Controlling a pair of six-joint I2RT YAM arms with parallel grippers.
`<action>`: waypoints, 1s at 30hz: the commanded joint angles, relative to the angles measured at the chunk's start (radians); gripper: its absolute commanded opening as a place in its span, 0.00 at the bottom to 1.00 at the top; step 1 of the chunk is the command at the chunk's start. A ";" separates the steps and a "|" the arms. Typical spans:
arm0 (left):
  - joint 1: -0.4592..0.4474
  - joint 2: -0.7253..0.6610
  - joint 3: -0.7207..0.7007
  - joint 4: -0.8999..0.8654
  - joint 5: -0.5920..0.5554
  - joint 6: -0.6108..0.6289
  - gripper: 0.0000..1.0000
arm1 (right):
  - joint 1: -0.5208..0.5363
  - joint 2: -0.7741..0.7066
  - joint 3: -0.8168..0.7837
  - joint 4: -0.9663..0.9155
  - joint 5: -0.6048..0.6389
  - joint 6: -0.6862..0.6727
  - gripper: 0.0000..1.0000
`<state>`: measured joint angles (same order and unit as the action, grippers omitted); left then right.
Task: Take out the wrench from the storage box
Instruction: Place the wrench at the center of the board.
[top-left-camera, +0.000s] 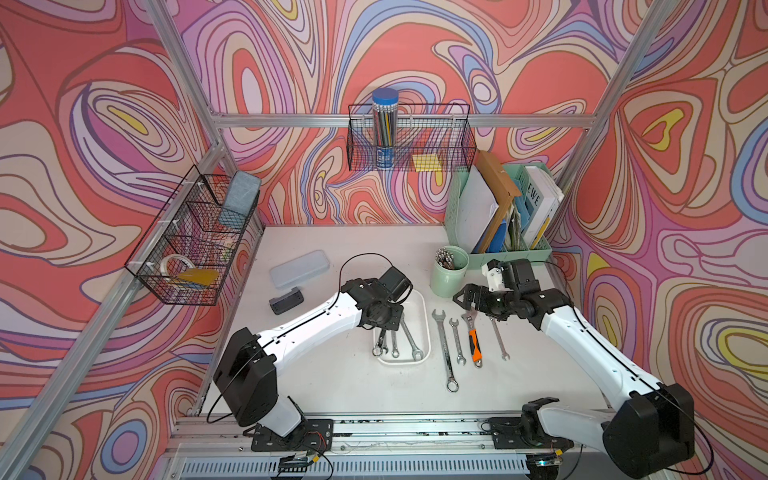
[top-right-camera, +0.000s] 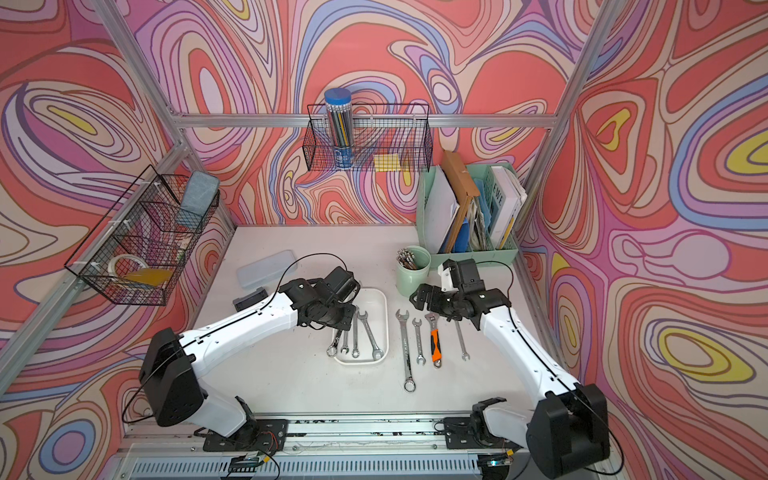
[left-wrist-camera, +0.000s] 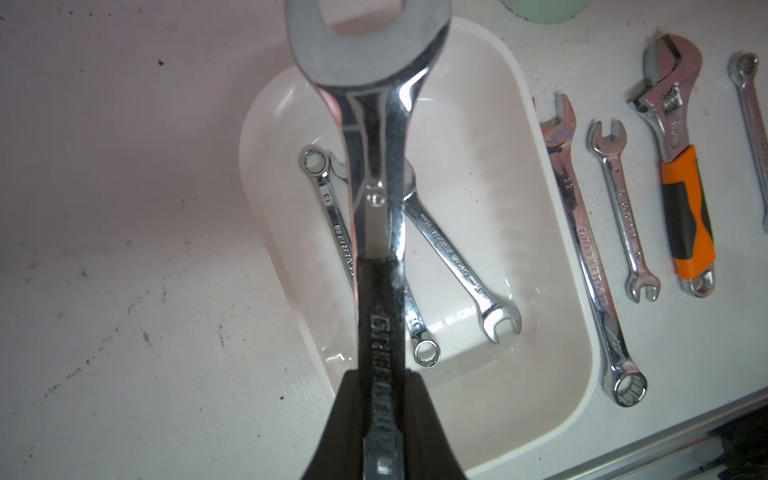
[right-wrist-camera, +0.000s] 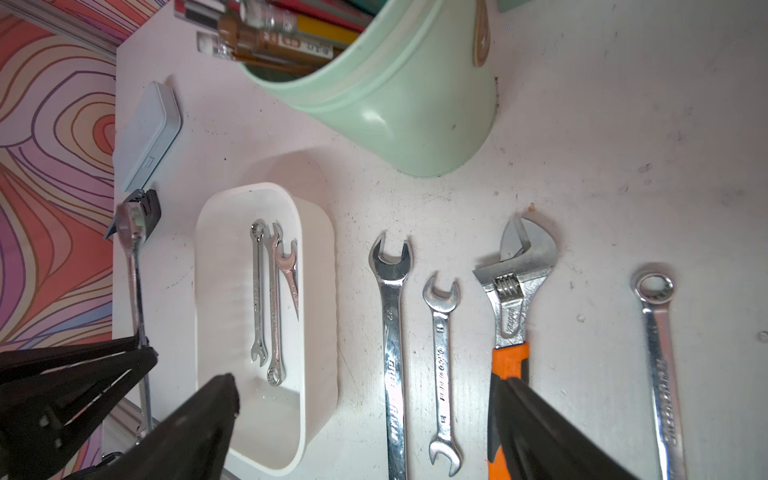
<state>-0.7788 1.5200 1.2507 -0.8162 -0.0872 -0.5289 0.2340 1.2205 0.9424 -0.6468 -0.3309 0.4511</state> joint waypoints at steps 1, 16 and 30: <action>0.046 -0.049 -0.074 -0.046 -0.043 -0.045 0.06 | -0.005 0.011 -0.007 0.028 -0.025 0.006 0.98; 0.162 0.024 -0.374 0.239 0.016 -0.190 0.04 | -0.005 0.004 -0.002 0.021 -0.023 0.000 0.98; 0.162 0.149 -0.356 0.257 0.051 -0.164 0.18 | -0.005 0.005 0.001 0.014 -0.010 -0.004 0.98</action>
<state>-0.6220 1.6260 0.8921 -0.5709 -0.0517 -0.6994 0.2340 1.2251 0.9424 -0.6357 -0.3519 0.4511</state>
